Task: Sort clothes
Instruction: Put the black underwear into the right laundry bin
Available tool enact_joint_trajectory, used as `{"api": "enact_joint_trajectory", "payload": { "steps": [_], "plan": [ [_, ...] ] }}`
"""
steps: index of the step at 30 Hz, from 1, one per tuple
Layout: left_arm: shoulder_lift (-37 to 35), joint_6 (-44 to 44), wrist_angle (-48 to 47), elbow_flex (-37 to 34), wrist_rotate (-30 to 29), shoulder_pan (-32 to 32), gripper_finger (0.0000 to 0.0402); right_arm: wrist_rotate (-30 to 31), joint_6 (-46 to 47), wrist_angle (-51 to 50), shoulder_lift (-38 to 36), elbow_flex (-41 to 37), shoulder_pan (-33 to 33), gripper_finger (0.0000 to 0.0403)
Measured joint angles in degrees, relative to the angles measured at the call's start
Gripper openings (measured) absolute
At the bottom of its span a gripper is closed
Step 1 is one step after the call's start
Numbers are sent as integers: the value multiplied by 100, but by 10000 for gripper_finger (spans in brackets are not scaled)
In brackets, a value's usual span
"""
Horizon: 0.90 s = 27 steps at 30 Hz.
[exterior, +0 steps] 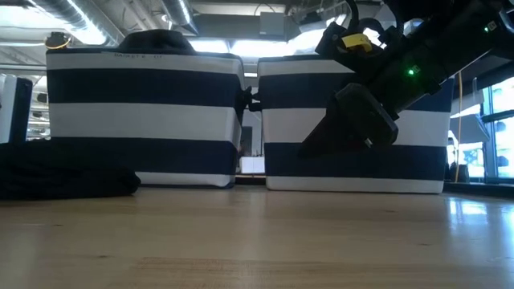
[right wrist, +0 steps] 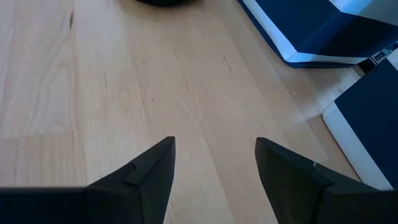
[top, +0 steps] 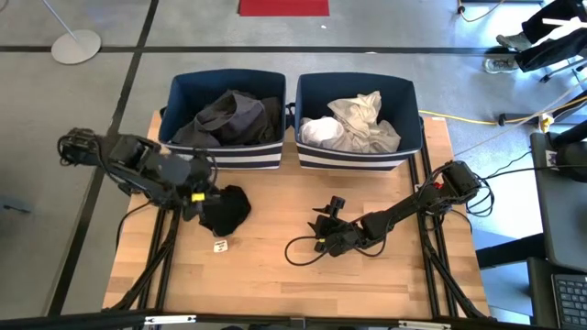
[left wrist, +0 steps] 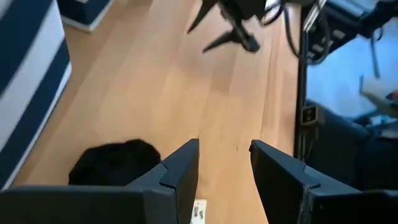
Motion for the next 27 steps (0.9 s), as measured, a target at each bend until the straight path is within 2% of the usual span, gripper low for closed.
{"api": "enact_joint_trajectory", "payload": {
  "steps": [5,9,13,19,27],
  "plan": [
    [257,-641,1,-222,-351,-726,135,0,2,-2,1,0,0,223],
    [453,-1070,-11,-605,-555,-1033,135,1,2,-1,1,0,0,223],
    [624,-1587,-9,-1107,-567,-1118,135,-1,2,3,1,0,0,223],
    [771,-1894,25,-1762,-549,-1129,135,8,-19,35,0,0,0,223],
    [795,-2181,26,-2235,-545,-1029,141,13,-40,46,1,0,-2,223]
  ]
}}
